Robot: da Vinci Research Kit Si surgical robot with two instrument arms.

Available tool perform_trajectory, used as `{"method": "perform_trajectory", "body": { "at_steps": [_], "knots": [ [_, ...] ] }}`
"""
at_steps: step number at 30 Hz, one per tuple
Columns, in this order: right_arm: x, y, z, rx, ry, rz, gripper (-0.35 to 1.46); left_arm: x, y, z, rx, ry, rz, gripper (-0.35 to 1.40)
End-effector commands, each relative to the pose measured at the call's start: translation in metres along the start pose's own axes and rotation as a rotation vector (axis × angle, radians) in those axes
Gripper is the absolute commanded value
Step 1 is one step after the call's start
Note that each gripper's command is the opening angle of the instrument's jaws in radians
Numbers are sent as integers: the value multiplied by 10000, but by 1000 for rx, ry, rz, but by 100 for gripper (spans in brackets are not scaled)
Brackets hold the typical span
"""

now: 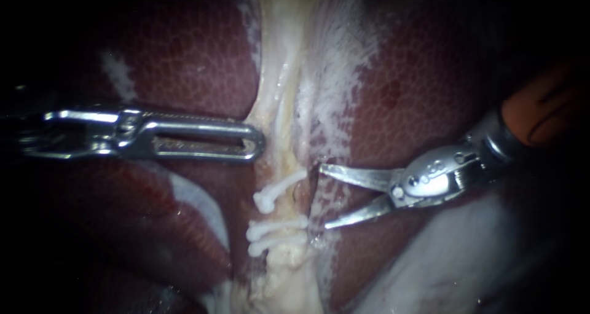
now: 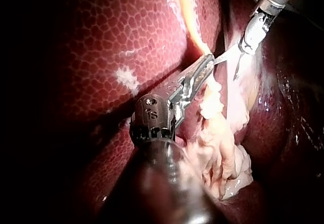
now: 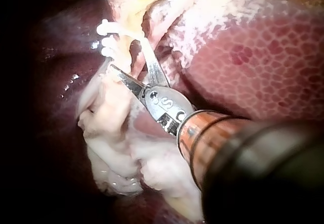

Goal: Go to the cutting position left tube

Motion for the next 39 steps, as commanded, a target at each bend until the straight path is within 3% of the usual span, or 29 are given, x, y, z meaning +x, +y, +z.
{"method": "perform_trajectory", "body": {
  "at_steps": [1, 6, 11, 21, 39],
  "knots": [
    [-1, -1, 3, 4, 1, 6, 141, -3, -1, -3, 0, -7, 4, -35],
    [-3, -5, 13, 16, 0, 28, 139, -21, -8, -23, 0, -41, 8, -35],
    [-4, -10, 22, 35, 4, 52, 139, -27, -12, -33, -4, -51, 9, -35],
    [0, -17, 48, 68, 14, 65, 139, -26, -12, -37, -4, -51, 9, -35],
    [19, -16, 54, 72, 13, 73, 137, -24, -12, -35, -6, -52, 10, -35]
  ]
}}
